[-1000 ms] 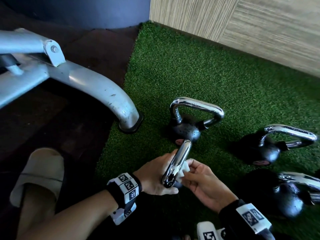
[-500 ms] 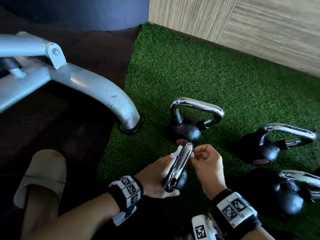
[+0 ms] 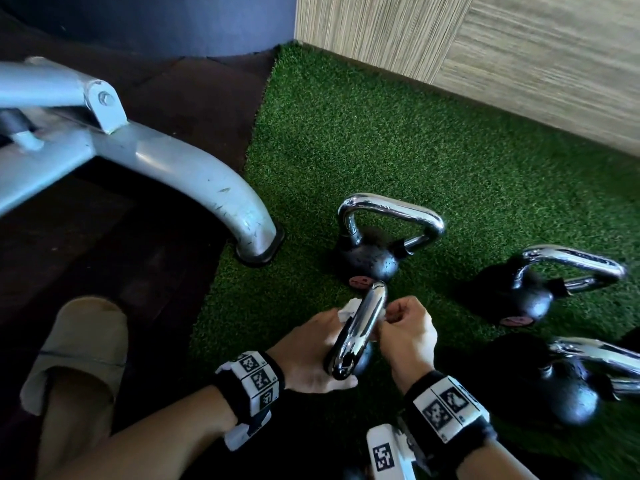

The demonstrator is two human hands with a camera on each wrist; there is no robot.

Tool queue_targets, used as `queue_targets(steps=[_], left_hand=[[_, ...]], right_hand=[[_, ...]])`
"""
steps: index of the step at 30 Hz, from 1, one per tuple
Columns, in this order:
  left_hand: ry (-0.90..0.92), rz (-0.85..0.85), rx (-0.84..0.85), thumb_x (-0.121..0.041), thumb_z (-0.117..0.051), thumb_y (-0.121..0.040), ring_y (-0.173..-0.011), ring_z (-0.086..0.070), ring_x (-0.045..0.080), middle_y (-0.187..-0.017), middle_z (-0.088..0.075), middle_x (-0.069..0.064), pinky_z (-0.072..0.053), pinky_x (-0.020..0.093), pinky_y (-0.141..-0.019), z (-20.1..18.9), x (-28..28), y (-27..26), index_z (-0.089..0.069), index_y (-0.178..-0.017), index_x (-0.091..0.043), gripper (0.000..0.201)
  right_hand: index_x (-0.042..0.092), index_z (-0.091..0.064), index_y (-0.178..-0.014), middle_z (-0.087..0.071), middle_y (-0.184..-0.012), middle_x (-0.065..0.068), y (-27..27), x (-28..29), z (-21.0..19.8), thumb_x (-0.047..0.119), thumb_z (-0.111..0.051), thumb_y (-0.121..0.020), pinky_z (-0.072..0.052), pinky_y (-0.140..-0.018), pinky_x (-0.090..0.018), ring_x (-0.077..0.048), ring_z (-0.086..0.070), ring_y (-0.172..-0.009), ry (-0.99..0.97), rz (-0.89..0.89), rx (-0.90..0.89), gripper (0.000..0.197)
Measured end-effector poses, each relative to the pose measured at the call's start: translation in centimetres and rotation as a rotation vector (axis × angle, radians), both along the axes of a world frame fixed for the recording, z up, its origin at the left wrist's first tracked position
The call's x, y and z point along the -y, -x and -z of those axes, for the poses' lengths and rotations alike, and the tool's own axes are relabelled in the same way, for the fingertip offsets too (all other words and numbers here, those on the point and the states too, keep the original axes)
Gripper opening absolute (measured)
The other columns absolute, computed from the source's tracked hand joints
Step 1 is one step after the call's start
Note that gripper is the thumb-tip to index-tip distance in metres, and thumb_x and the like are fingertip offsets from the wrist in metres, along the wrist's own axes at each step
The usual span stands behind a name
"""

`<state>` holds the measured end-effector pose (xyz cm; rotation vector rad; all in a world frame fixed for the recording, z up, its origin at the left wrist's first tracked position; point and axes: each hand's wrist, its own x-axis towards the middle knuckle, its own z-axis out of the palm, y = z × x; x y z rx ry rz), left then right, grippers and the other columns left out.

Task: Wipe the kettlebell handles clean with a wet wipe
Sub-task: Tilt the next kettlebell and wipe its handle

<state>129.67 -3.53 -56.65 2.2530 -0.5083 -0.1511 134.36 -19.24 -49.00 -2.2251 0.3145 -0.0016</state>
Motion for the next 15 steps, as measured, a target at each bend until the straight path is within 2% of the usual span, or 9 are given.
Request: queue_targets(steps=[2, 5, 6, 7, 8, 10, 11, 13, 15], left_hand=[[-0.015, 0.005, 0.018, -0.057, -0.078, -0.073, -0.151, -0.030, 0.010, -0.161, -0.030, -0.015, -0.034, 0.040, -0.120, 0.3, 0.1, -0.2, -0.021, -0.159, -0.032, 0.106], [0.041, 0.018, 0.008, -0.052, -0.081, -0.071, -0.151, -0.029, 0.011, -0.163, -0.026, -0.014, -0.032, 0.039, -0.122, 0.3, 0.0, 0.0, -0.014, -0.162, -0.028, 0.116], [0.054, 0.028, 0.020, -0.050, -0.083, -0.071, -0.152, -0.028, 0.011, -0.165, -0.023, -0.013, -0.031, 0.039, -0.123, 0.3, -0.1, 0.3, -0.011, -0.163, -0.025, 0.119], [0.056, 0.027, 0.033, -0.048, -0.083, -0.072, -0.153, -0.026, 0.012, -0.166, -0.021, -0.011, -0.030, 0.038, -0.123, 0.3, -0.2, 0.6, -0.008, -0.164, -0.022, 0.121], [0.047, 0.016, 0.033, -0.049, -0.083, -0.074, -0.153, -0.024, 0.012, -0.167, -0.018, -0.009, -0.032, 0.038, -0.122, 0.3, -0.4, 1.0, -0.005, -0.164, -0.021, 0.123], [-0.011, -0.037, 0.022, -0.059, -0.080, -0.075, -0.149, -0.031, 0.013, -0.165, -0.015, -0.006, -0.040, 0.034, -0.118, -0.1, -0.6, 1.9, -0.002, -0.164, -0.023, 0.123], [-0.052, -0.076, 0.037, -0.066, -0.077, -0.075, -0.143, -0.039, 0.015, -0.163, -0.016, -0.004, -0.044, 0.031, -0.114, -0.2, -0.6, 2.3, -0.004, -0.164, -0.025, 0.122], [-0.107, -0.141, 0.103, -0.076, -0.069, -0.075, -0.133, -0.049, 0.018, -0.157, -0.024, 0.001, -0.047, 0.029, -0.108, -0.5, -0.8, 3.0, -0.017, -0.163, -0.025, 0.114], [-0.104, -0.154, 0.169, -0.076, -0.063, -0.081, -0.131, -0.050, 0.016, -0.151, -0.032, -0.001, -0.050, 0.031, -0.105, -0.6, -1.0, 3.7, -0.031, -0.159, -0.027, 0.098]], right_hand=[[0.015, -0.060, -0.078, -0.065, -0.069, 0.001, -0.3, 0.3, 0.2, 0.009, -0.074, -0.074, -0.053, -0.061, -0.029, -0.017, -0.061, -0.060, -0.025, 0.001, -0.079, 0.016], [0.007, -0.063, -0.089, -0.074, -0.088, -0.023, -1.1, 1.7, -0.8, -0.007, -0.071, -0.076, -0.063, -0.060, -0.038, -0.026, -0.073, -0.061, -0.231, -0.065, -0.324, 0.021], [0.008, -0.065, -0.091, -0.074, -0.092, -0.025, -1.4, 2.5, -1.4, -0.010, -0.070, -0.075, -0.063, -0.062, -0.040, -0.027, -0.073, -0.063, -0.250, -0.112, -0.343, 0.025], [0.013, -0.069, -0.092, -0.075, -0.092, -0.022, -1.5, 3.2, -2.1, -0.010, -0.069, -0.076, -0.064, -0.064, -0.042, -0.025, -0.073, -0.064, -0.220, -0.171, -0.303, 0.028], [0.020, -0.073, -0.093, -0.077, -0.088, -0.012, -1.7, 3.8, -2.8, -0.008, -0.067, -0.078, -0.065, -0.068, -0.038, -0.017, -0.073, -0.065, -0.149, -0.250, -0.201, 0.032], [0.027, -0.080, -0.098, -0.074, -0.080, 0.010, -1.7, 3.8, -4.6, -0.006, -0.061, -0.081, -0.056, -0.071, -0.012, 0.003, -0.068, -0.072, 0.040, -0.452, 0.064, 0.042], [0.026, -0.081, -0.103, -0.071, -0.085, 0.014, -1.8, 3.2, -5.3, -0.008, -0.057, -0.082, -0.047, -0.073, -0.003, 0.007, -0.065, -0.080, 0.109, -0.568, 0.172, 0.047], [0.025, -0.080, -0.109, -0.071, -0.100, 0.012, -2.2, 2.4, -5.7, -0.010, -0.053, -0.078, -0.041, -0.083, 0.000, 0.002, -0.064, -0.094, 0.216, -0.780, 0.309, 0.054], [0.024, -0.080, -0.109, -0.074, -0.108, 0.011, -2.6, 2.4, -5.7, -0.013, -0.055, -0.076, -0.042, -0.094, -0.003, 0.000, -0.066, -0.102, 0.251, -0.865, 0.313, 0.055]])
